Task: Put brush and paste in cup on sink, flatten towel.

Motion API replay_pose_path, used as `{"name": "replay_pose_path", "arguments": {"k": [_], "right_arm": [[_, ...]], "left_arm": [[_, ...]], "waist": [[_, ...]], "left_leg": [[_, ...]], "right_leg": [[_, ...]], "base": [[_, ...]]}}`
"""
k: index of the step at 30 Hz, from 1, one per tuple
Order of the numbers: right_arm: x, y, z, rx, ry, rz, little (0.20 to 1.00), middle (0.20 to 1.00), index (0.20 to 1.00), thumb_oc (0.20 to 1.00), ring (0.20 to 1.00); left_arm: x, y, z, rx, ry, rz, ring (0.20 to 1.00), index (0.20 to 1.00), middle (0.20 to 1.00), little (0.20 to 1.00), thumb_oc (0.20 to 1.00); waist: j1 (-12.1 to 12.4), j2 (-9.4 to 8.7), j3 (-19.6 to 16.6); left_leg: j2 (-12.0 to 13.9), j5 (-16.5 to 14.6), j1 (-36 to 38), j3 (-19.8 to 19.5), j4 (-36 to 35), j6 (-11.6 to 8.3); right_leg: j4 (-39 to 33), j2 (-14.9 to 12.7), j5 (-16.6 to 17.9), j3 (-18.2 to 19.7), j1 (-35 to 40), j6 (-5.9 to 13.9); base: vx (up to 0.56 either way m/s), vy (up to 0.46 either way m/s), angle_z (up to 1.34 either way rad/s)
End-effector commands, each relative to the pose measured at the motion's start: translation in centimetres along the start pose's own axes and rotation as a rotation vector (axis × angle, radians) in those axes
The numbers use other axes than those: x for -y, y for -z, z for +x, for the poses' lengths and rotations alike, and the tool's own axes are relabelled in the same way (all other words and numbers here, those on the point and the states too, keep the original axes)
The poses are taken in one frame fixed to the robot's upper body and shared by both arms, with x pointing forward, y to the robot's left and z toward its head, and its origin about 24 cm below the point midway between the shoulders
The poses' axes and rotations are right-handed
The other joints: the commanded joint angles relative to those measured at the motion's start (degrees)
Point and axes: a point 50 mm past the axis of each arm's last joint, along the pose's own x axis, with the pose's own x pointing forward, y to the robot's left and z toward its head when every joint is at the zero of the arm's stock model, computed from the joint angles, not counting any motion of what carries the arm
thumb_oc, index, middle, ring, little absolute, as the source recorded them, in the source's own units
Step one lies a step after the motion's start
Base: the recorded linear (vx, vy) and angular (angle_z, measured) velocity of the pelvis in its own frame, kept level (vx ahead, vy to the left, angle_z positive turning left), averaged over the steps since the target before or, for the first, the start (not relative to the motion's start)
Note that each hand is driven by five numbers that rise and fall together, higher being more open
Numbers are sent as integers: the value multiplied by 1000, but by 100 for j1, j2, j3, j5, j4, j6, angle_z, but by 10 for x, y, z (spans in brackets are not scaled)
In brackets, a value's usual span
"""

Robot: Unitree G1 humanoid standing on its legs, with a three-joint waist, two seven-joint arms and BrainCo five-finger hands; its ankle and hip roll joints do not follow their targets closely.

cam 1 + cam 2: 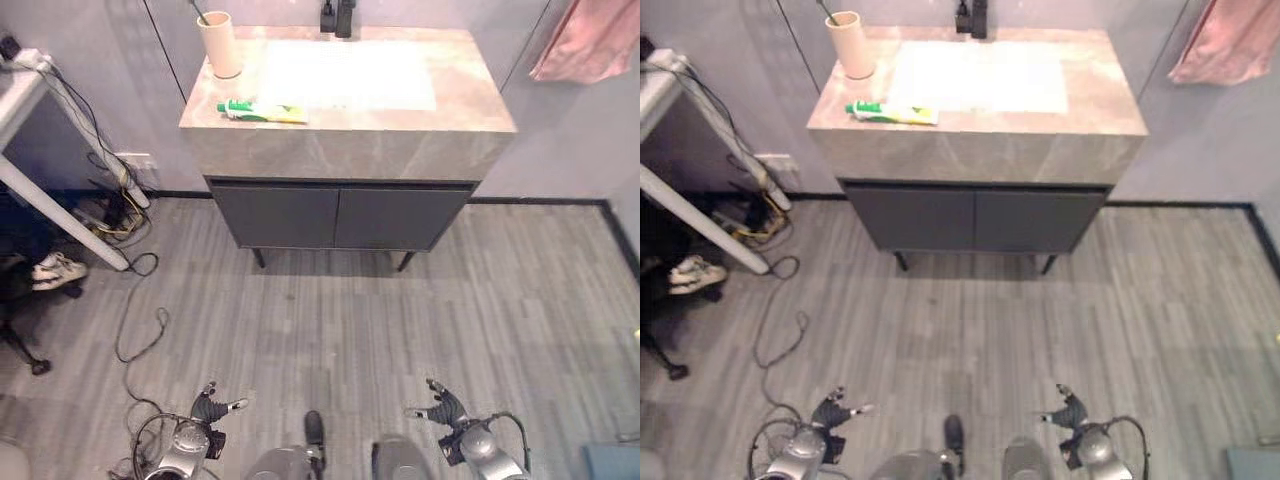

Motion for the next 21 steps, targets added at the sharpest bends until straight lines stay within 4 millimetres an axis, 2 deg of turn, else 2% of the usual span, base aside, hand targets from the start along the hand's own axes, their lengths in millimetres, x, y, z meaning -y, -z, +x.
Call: {"name": "replay_pose_path", "arguments": {"k": [1, 2, 3, 5, 7, 8, 10, 11, 12, 13, 14, 15, 16, 17, 18, 19, 20, 21], "right_arm": [[24, -7, 0, 45, 85, -5, 1000, 1000, 1000, 1000, 1000], [24, -7, 0, 45, 85, -5, 1000, 1000, 1000, 1000, 1000], [26, -6, -1, 44, 96, 13, 1000, 1000, 1000, 1000, 1000], [25, -4, -2, 39, 96, 19, 1000, 1000, 1000, 1000, 1000], [22, 5, -5, 10, 81, 7, 1000, 1000, 1000, 1000, 1000], [23, 8, -5, 1, 81, 6, 1000, 1000, 1000, 1000, 1000], [32, 6, -4, 4, 90, -12, 1000, 1000, 1000, 1000, 1000], [40, 2, -2, 16, 106, -43, 1000, 1000, 1000, 1000, 1000], [40, 2, -2, 16, 106, -43, 1000, 1000, 1000, 1000, 1000], [45, 2, -3, 14, 118, -51, 1000, 1000, 1000, 1000, 1000], [48, 4, -3, 8, 134, -22, 1000, 1000, 1000, 1000, 1000], [49, 4, -3, 6, 134, -24, 1000, 1000, 1000, 1000, 1000], [48, 6, -3, -6, 135, -27, 1000, 1000, 1000, 1000, 1000], [48, 13, -4, -41, 143, -47, 1000, 1000, 1000, 1000, 1000], [47, 17, -5, -54, 145, -46, 1000, 1000, 1000, 1000, 1000], [47, 16, -5, -53, 146, -47, 1000, 1000, 1000, 1000, 1000], [45, 21, -5, -71, 137, -56, 1000, 1000, 1000, 1000, 1000], [45, 20, -5, -72, 132, -70, 1000, 1000, 1000, 1000, 1000]], "left_arm": [[-10, -5, 1, 35, -47, 31, 1000, 1000, 1000, 1000, 1000], [-9, -5, 1, 35, -47, 31, 1000, 1000, 1000, 1000, 1000], [-9, -6, 2, 32, -49, 40, 1000, 1000, 1000, 1000, 1000], [-6, -7, 2, 35, -35, 55, 1000, 1000, 1000, 1000, 1000], [3, -5, 1, 37, 8, 81, 1000, 1000, 1000, 1000, 1000], [6, -4, 0, 27, 16, 80, 1000, 1000, 1000, 1000, 1000], [15, -1, -1, 15, 41, 48, 1000, 1000, 1000, 1000, 1000], [18, -4, -1, 19, 49, 38, 1000, 1000, 1000, 1000, 1000], [18, -4, -1, 19, 50, 38, 1000, 1000, 1000, 1000, 1000], [18, -4, -1, 12, 48, 32, 1000, 1000, 1000, 1000, 1000], [17, -7, 0, 21, 37, 13, 1000, 1000, 1000, 1000, 1000], [16, -10, 0, 33, 32, 9, 1000, 1000, 1000, 1000, 1000], [16, -12, 1, 40, 29, 4, 1000, 1000, 1000, 1000, 1000], [15, -19, 2, 57, 17, -10, 1000, 1000, 1000, 1000, 1000], [15, -20, 2, 59, 16, -10, 1000, 1000, 1000, 1000, 1000], [15, -21, 3, 61, 12, -15, 1000, 1000, 1000, 1000, 1000], [13, -19, 3, 49, 4, -23, 1000, 1000, 1000, 1000, 1000], [12, -15, 3, 33, -1, -27, 1000, 1000, 1000, 1000, 1000]], "waist": [[-191, -221, 181], [-191, -204, 197], [-272, -281, 199], [-369, -306, 190], [-429, -364, 79], [-429, -338, 38], [-403, -266, -32], [-369, -259, -15], [-380, -251, -18], [-334, -281, 7], [-271, -391, 161], [-253, -419, 217], [-240, -419, 242], [-249, -396, 232], [-242, -354, 219], [-244, -377, 211], [-218, -308, 166], [-190, -285, 150]], "left_leg": [[463, 32, 55, 120, -23, -581], [480, 24, 95, 116, -43, -587], [427, -49, 306, 129, -154, -644], [418, -244, 535, 67, -173, -734], [372, -505, 802, -118, -156, -780], [421, -565, 890, -168, -104, -819], [581, -611, 743, -339, 599, -921], [701, -443, 508, -372, 1267, -1060], [713, -465, 477, -386, 1312, -1066], [888, -36, 184, -376, 2258, -1221], [1036, 413, -370, -266, 3381, -1316], [1108, 403, -579, -142, 3575, -1295], [1229, 413, -728, 20, 3571, -1284], [1695, 365, -890, 683, 3147, -1273], [1817, 250, -949, 784, 2883, -1392], [1790, 390, -977, 881, 2489, -1295], [1775, 518, -1043, 642, 1585, -1339], [1790, 603, -996, 468, 1168, -1356]], "right_leg": [[-2538, 247, 1623, -285, 254, -100], [-2593, 269, 1638, -296, 312, -98], [-3230, 220, 1979, -325, 199, 18], [-3737, 120, 2333, -434, 37, 143], [-3872, 196, 2423, -147, 236, 75], [-3905, 241, 2383, -123, 357, 35], [-3824, 356, 2244, -188, 555, -136], [-3830, 437, 2106, -236, 707, -276], [-3830, 443, 2105, -250, 703, -281], [-3827, 530, 1914, -297, 949, -463], [-3806, 489, 1774, -386, 1147, -643], [-3774, 473, 1664, -437, 1176, -692], [-3752, 453, 1601, -467, 1207, -698], [-3757, 402, 1466, -628, 1384, -678], [-3768, 412, 1333, -631, 1506, -611], [-3744, 349, 1390, -651, 1432, -608], [-3718, 343, 1288, -587, 1498, -520], [-3707, 316, 1244, -544, 1570, -477]], "base": [[344, 14, -49], [346, -6, -32], [349, -20, -10], [554, -83, 7], [524, -129, 37], [456, -206, 98], [398, -282, 90], [199, -203, 41], [320, -311, 14], [313, -344, 16], [371, -409, 18], [225, -273, 37], [246, -155, 27], [316, -67, 25], [280, -10, 22], [302, 176, 49], [283, 226, 53], [285, 196, 17]]}}
